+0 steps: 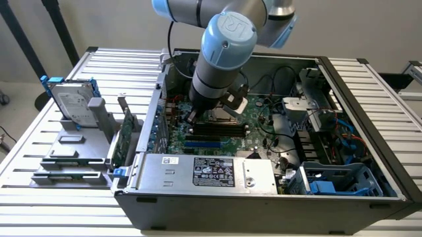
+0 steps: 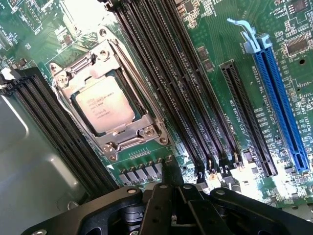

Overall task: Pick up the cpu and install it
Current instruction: 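Install the second cpu locking lever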

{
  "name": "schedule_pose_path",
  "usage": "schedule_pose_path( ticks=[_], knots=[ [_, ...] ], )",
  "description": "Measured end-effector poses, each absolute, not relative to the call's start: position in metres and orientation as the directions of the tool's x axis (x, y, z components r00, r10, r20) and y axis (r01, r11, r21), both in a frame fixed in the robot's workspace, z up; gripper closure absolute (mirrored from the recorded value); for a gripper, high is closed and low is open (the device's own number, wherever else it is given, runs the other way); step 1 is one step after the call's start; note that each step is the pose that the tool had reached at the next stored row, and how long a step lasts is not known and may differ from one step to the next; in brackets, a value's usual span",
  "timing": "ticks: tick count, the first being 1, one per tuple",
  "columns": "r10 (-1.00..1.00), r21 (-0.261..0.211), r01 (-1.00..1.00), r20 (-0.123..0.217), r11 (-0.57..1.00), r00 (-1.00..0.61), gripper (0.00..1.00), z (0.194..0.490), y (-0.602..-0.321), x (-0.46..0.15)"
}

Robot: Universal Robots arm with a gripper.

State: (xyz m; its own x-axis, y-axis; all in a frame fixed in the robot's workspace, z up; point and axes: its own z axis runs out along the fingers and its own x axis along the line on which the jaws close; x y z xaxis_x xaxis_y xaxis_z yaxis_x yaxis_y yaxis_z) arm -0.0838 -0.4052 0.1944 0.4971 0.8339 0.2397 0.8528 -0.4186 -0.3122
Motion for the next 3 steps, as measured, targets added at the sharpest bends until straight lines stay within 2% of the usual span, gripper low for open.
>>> schedule_pose_path(
  ticks=[3],
  knots=[
    [0.834, -0.312, 0.853, 0.24, -0.419, 0.497, 0.89, 0.1944, -0.4052, -0.0837]
  ],
)
